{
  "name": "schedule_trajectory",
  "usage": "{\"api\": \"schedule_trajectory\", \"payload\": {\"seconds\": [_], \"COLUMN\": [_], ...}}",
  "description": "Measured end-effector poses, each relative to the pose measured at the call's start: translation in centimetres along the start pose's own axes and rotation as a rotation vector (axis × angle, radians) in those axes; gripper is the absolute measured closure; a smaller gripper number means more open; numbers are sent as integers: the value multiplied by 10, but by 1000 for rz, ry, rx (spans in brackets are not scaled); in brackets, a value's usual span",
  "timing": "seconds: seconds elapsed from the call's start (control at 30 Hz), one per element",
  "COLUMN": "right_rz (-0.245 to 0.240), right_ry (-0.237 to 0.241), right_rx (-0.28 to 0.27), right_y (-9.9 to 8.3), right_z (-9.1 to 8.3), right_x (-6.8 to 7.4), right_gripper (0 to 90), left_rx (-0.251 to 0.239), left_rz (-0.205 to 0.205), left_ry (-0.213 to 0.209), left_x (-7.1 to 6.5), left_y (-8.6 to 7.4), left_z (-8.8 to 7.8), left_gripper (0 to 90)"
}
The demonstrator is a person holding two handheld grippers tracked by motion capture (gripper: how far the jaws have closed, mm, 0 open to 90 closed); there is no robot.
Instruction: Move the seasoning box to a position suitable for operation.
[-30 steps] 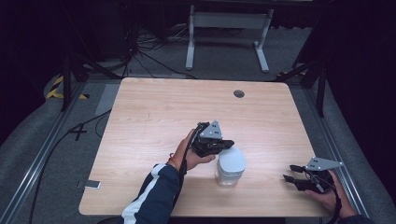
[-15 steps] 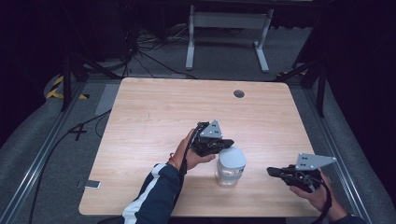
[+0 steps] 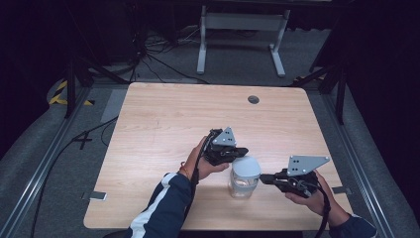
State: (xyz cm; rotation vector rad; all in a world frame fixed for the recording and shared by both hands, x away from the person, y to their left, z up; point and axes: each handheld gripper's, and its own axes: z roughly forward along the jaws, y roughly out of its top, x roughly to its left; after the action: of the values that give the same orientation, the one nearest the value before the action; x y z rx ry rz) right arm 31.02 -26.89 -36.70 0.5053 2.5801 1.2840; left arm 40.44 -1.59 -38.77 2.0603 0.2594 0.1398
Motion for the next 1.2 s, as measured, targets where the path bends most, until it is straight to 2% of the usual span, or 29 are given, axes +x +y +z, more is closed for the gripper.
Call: {"api": "schedule_trajectory", "payload": {"seconds": [0.27, 0.5, 0.53, 0.63, 0.67, 0.73, 0.77, 1.03, 1.2], "right_rz": [-2, -1, 2, 3, 3, -2, -2, -5, -9], "right_ry": [-8, -20, -22, -27, -30, -45, -47, -61, -61], "right_rx": [-13, -26, -28, -35, -35, -41, -44, -50, -56], "right_y": [4, 7, 8, 9, 10, 11, 11, 14, 15], "right_z": [0, 1, 0, 0, 0, 1, 1, 6, 8], "right_x": [-3, -7, -8, -10, -10, -12, -13, -19, -23], "right_gripper": [897, 897, 897, 897, 897, 897, 897, 897, 898], "left_rx": [0, 0, 7, 23, 23, 35, 35, 138, 158], "left_rz": [3, 2, 0, -11, -11, -38, -38, -71, -89], "left_ry": [22, 78, 96, 128, 128, 153, 153, 230, 247], "left_x": [0, 0, -1, -2, -2, -5, -5, -11, -15], "left_y": [0, -8, -14, -27, -27, -41, -41, -84, -102], "left_z": [-6, -42, -53, -73, -73, -86, -86, -122, -132], "left_gripper": [881, 871, 870, 868, 866, 862, 860, 851, 852]}}
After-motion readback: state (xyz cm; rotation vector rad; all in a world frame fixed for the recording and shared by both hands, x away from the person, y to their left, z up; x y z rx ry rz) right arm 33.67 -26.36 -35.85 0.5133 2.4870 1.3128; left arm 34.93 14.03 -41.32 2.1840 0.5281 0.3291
